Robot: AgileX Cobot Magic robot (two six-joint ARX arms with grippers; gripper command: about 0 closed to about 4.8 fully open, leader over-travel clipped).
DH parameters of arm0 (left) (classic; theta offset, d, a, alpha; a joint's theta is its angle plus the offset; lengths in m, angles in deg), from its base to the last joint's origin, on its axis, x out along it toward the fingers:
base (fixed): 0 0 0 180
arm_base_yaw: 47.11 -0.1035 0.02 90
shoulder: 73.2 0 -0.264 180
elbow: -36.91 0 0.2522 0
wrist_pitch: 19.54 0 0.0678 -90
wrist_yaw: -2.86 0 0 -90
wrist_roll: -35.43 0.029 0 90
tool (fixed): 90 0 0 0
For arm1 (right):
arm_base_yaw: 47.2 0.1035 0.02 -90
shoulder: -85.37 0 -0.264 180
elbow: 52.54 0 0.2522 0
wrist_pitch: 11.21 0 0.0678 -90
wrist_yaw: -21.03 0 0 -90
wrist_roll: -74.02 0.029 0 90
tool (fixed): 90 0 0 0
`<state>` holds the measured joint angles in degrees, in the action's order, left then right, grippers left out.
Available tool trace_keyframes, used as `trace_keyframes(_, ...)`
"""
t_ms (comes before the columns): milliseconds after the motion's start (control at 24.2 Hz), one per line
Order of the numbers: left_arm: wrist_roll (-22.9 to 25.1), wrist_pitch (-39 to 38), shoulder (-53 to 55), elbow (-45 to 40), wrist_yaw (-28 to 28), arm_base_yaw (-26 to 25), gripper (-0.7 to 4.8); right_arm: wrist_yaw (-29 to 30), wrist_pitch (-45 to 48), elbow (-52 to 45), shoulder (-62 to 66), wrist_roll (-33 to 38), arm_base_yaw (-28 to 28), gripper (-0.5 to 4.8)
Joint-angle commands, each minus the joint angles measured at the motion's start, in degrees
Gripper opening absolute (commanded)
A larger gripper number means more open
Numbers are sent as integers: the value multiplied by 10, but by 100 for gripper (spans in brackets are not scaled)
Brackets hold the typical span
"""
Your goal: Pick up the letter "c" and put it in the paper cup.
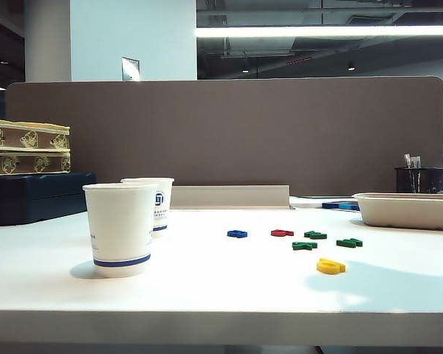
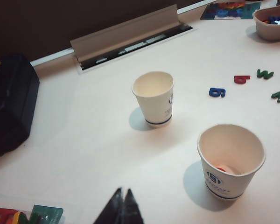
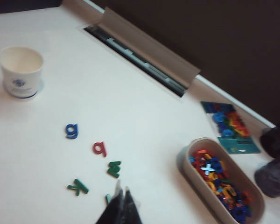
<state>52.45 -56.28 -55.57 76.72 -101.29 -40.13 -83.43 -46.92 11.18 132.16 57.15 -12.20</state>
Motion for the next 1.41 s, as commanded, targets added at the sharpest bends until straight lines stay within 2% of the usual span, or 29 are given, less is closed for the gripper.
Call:
trace_keyframes(41,-23,8,-26,2,16,-1,-6,-28,3,-21,-44,4,0,-5)
trace_keyframes(290,-27,10,-84,2,32,-1,-6,-33,-60,-28,-102,8,0,-4)
trace_keyframes(414,-27,9,-86,2,13,-1,-6,-40,-85,-28,-120,7,0,0)
trace_keyframes(579,-27,9,-86,2,15,-1,-6,-109,-114,-28,-132,7,-1,-1)
trace_keyframes(745,-27,8,-86,2,27,-1,-6,-114,-121,-29,-148,7,-16,-1)
trace_keyframes(1076,-47,8,-86,2,30,-1,-6,-48,-117,-33,-199,-14,-107,-1)
trace_keyframes(1200,-51,8,-86,2,30,-1,-6,-5,-85,-61,-218,-16,-157,-1)
trace_keyframes(1407,-51,8,-86,2,41,-1,-6,40,-68,-101,-231,-14,-209,-1)
